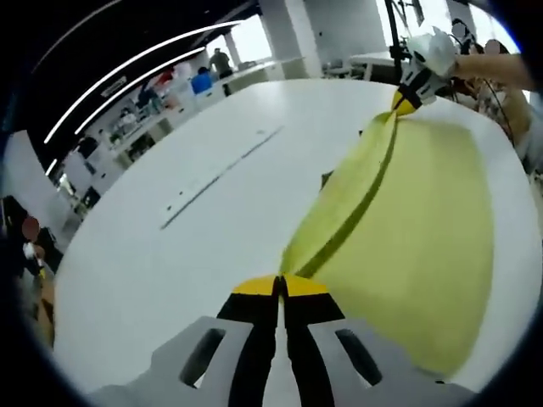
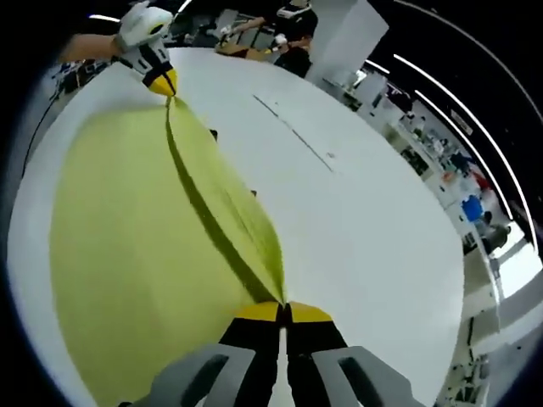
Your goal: Fold the garment on the visible template until the final outline fits inside the template.
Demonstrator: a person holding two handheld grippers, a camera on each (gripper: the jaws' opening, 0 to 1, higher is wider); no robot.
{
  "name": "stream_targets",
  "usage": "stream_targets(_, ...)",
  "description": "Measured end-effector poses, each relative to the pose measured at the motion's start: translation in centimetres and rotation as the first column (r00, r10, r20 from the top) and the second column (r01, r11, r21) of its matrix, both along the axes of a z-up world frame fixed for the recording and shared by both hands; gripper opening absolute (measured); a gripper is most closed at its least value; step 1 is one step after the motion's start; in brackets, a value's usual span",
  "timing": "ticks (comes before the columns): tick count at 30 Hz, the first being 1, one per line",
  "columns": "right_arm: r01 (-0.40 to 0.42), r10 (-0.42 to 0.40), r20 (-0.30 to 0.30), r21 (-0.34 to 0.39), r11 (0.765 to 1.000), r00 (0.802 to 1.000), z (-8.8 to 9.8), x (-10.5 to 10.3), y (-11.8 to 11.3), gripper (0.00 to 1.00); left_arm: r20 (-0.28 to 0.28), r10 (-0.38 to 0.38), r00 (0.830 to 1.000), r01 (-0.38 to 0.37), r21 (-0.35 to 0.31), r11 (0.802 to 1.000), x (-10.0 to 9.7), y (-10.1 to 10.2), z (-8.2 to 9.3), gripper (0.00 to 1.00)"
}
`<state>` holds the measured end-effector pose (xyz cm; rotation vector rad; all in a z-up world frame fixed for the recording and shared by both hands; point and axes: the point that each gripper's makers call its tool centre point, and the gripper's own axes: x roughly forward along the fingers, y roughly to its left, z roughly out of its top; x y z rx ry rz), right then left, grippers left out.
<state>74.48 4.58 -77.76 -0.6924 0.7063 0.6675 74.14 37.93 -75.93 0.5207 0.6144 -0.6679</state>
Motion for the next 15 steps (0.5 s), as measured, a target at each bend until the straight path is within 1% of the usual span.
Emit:
stream_targets(1, 0.039, -0.038, -0.020, 0.044, 0.998, 0.999, 0.0, 0.0, 0.1, 0.00, -0.001, 0.012, 1.000, -0.012, -0.013, 1.000, 0.1, 0.0, 0.1, 0.00)
stream_targets(3, 0.116, -0.112, -0.044, 0.111, 0.987, 0.993, 0.0, 0.4, -0.1, 0.00, -0.007, 0.043, 0.999, -0.044, -0.033, 0.998, 0.3, 0.1, 0.1, 0.00)
stream_targets(5, 0.184, -0.173, -0.074, 0.177, 0.967, 0.982, 0.1, 0.7, 0.0, 0.00, -0.011, 0.086, 0.996, -0.087, -0.052, 0.995, 0.7, 0.4, 0.0, 0.00)
stream_targets(6, 0.223, -0.209, -0.086, 0.206, 0.953, 0.974, 0.2, 0.9, -0.1, 0.00, -0.017, 0.119, 0.993, -0.120, -0.050, 0.992, 0.9, 0.7, -0.2, 0.00)
stream_targets(7, 0.240, -0.225, -0.089, 0.218, 0.946, 0.970, 0.3, 1.0, -0.2, 0.00, -0.017, 0.133, 0.991, -0.134, -0.053, 0.990, 1.1, 0.9, -0.3, 0.00)
stream_targets(8, 0.259, -0.246, -0.086, 0.220, 0.940, 0.966, 0.3, 1.2, -0.4, 0.00, -0.020, 0.171, 0.985, -0.172, -0.068, 0.983, 1.2, 1.1, -0.3, 0.00)
stream_targets(10, 0.259, -0.246, -0.085, 0.209, 0.943, 0.966, 0.2, 1.2, -0.5, 0.02, 0.009, 0.170, 0.985, -0.169, -0.084, 0.982, 1.5, 1.0, 0.1, 0.00)
stream_targets(12, 0.265, -0.253, -0.086, 0.196, 0.944, 0.964, 0.1, 1.1, -0.8, 0.05, 0.002, 0.197, 0.980, -0.195, -0.109, 0.975, 1.5, 1.3, 0.3, 0.00)
stream_targets(13, 0.284, -0.271, -0.094, 0.194, 0.939, 0.958, 0.0, 1.0, -1.0, 0.06, -0.002, 0.211, 0.978, -0.209, -0.127, 0.970, 1.5, 1.4, 0.5, 0.00)
stream_targets(15, 0.315, -0.298, -0.109, 0.198, 0.928, 0.948, 0.0, 0.8, -1.5, 0.11, -0.009, 0.220, 0.975, -0.219, -0.158, 0.963, 1.3, 1.3, 0.7, 0.06)
